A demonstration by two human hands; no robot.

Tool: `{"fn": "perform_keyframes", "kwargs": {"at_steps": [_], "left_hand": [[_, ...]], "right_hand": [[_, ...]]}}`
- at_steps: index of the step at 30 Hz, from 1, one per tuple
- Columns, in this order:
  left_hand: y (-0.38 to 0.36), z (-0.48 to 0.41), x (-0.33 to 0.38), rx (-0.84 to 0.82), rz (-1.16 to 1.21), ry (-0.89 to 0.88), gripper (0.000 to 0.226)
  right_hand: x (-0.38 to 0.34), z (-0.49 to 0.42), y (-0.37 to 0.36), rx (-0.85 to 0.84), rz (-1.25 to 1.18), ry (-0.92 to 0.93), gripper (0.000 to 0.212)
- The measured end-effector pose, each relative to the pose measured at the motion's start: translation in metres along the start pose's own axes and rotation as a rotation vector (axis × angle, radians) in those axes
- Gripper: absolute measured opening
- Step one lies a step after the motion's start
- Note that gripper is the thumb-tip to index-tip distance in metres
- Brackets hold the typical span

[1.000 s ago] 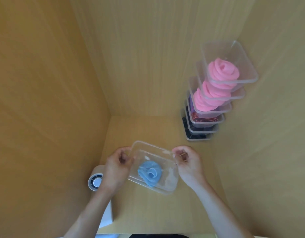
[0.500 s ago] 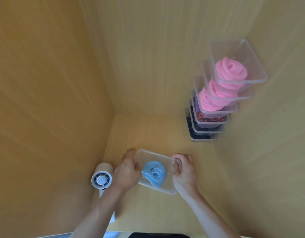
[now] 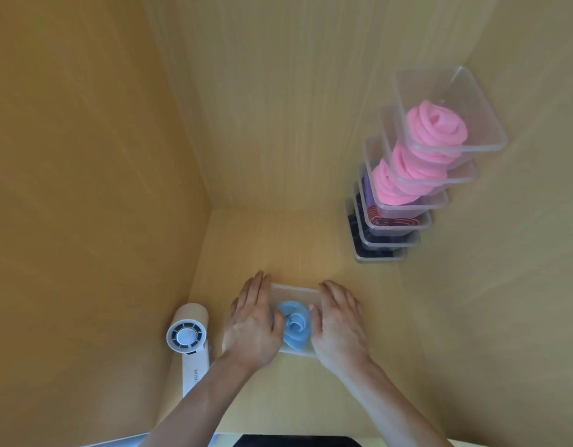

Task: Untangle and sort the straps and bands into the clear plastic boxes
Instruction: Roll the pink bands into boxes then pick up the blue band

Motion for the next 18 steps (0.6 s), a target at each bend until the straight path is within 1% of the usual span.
{"fn": "perform_keyframes", "kwargs": {"at_steps": [1,2,3,6,8,10,14,18], "left_hand": [[-0.001,0.000,-0.001,-0.011,-0.002,-0.006,0.079],[-0.001,0.000,-0.001,-0.026,-0.003,-0.014,0.078],[-0.001,0.001,-0.001,-0.038,-0.006,-0.027,0.076],[0.000,0.003,-0.003,-0.031,-0.058,-0.079,0.072],[-0.001,0.005,-0.003,-0.011,-0.140,-0.124,0.071],[-0.002,0.006,-0.002,-0.005,-0.174,-0.148,0.071],[-0.002,0.007,-0.001,-0.009,-0.142,-0.157,0.074],[0.000,0.009,-0.001,0.030,-0.044,-0.142,0.072]], "right_hand": [[-0.004,0.005,-0.003,-0.093,-0.009,-0.007,0.069],[-0.006,0.011,-0.007,-0.175,-0.018,-0.007,0.075],[-0.007,0.015,-0.010,-0.215,-0.014,0.002,0.076],[-0.005,0.015,-0.013,-0.195,0.001,0.022,0.071],[-0.004,0.014,-0.017,-0.183,0.061,0.050,0.068],[-0.004,0.014,-0.020,-0.177,0.103,0.065,0.067],[-0.004,0.014,-0.019,-0.216,0.051,0.073,0.071],[-0.005,0.016,-0.015,-0.168,0.011,0.091,0.069]]}}
Point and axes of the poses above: each hand's wrist, its own z-axis away from the middle knuckle, its own y-axis out of the back of the hand, x = y × z, the point moved 3 cm from there along -z, towards the middle knuckle, and after that the axes turned 6 degrees about y, right-handed, at the moved point
